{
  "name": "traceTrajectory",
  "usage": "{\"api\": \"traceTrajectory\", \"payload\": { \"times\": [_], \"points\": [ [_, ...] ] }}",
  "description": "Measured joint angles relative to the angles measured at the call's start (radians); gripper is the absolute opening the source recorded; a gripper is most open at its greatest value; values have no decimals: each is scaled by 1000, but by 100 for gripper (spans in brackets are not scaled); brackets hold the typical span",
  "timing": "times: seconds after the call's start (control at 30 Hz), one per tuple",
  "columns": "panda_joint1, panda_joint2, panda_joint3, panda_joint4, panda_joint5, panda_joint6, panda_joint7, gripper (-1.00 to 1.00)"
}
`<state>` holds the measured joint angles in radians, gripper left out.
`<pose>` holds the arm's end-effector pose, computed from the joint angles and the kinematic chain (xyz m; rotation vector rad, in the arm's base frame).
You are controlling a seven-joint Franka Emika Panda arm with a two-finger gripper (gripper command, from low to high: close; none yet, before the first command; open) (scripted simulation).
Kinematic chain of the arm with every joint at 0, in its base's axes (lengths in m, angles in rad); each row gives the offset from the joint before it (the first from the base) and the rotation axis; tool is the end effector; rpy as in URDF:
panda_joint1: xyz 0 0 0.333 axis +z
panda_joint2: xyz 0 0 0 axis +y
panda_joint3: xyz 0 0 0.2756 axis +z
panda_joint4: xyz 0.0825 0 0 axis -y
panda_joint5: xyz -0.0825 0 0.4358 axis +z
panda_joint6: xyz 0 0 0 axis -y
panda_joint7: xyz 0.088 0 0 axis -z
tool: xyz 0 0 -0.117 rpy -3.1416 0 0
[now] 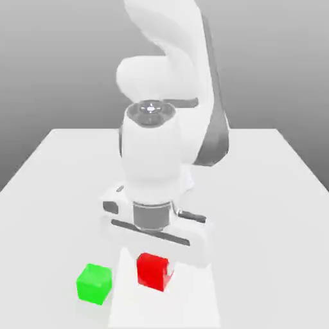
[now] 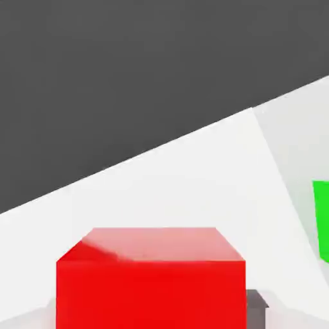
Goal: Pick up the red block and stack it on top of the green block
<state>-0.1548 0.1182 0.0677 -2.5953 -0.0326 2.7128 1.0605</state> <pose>0.4568 -0.0374 0.1178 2.6587 -1.6640 0.0036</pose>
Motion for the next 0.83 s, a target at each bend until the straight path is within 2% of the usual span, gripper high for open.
{"api": "traceTrajectory", "payload": {
  "times": [0.53, 0.7, 0.73, 0.83],
  "points": [
    [-197, -98, -41, -24, 30, -74, -666, -100],
    [-199, 48, -42, -19, 21, 67, -692, -100],
    [-198, 73, -43, -18, 18, 91, -691, 100],
    [-198, 73, -43, -18, 18, 91, -691, 100]
  ]
}}
